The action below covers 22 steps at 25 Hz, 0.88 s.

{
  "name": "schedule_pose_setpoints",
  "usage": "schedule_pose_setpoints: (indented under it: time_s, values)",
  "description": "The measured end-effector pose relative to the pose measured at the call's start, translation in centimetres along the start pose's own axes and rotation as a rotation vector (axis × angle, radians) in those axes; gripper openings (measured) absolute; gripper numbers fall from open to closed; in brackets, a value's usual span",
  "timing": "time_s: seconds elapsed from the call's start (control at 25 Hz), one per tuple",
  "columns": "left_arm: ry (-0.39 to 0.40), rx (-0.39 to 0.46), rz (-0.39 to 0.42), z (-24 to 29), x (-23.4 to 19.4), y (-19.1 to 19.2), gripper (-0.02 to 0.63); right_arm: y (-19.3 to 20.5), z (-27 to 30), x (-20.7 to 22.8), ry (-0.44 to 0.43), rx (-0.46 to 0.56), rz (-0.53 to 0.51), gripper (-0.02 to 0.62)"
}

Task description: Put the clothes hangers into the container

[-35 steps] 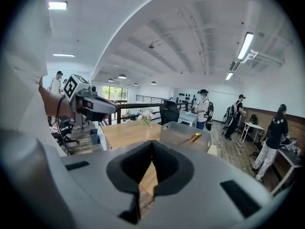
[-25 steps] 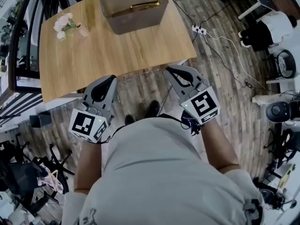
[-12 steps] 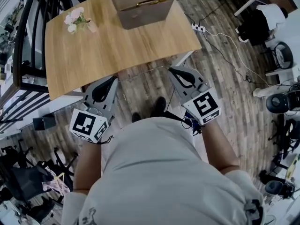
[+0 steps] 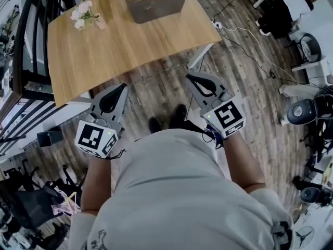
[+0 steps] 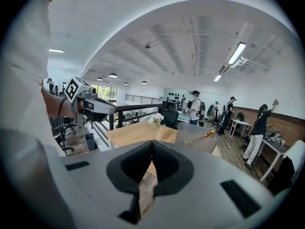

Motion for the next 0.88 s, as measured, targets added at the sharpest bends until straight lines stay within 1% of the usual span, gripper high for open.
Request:
schedule_pose_setpoints:
  time_s: [0.2,0.56,0.72,0.88]
  values:
    - [0.012,0.008,-0.002,0.1,1.0,-0.1,0.006,0.6,-1.3,-0.3,-0.001,-0.001,-0.001,0.005]
    - [0.009,0.011,-0.015,2.7,2.7,-0.8,0.006,1.0,-3.0,1.5,-0.029,0.004,0.024,0.005]
    - [0.015,0.009,-0.021,3.7,3.5,-0.9,0.006,1.6,-3.5,2.4,-0.043,0.019,0.069,0.005]
    - [0.012,0.010,-0.019,4.2,3.9,-1.2,0.006,1.7,-3.6,3.0,-0.049,0.025,0.080,0.005]
Point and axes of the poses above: the fingertips, and each gripper's own axes: z forward along the fingers, x to its right, y out of its underside, the point moved 5 cm from there along -z, backward along the fingers, and after that the axes turned 9 degrees about z, right-handed, at the moved point
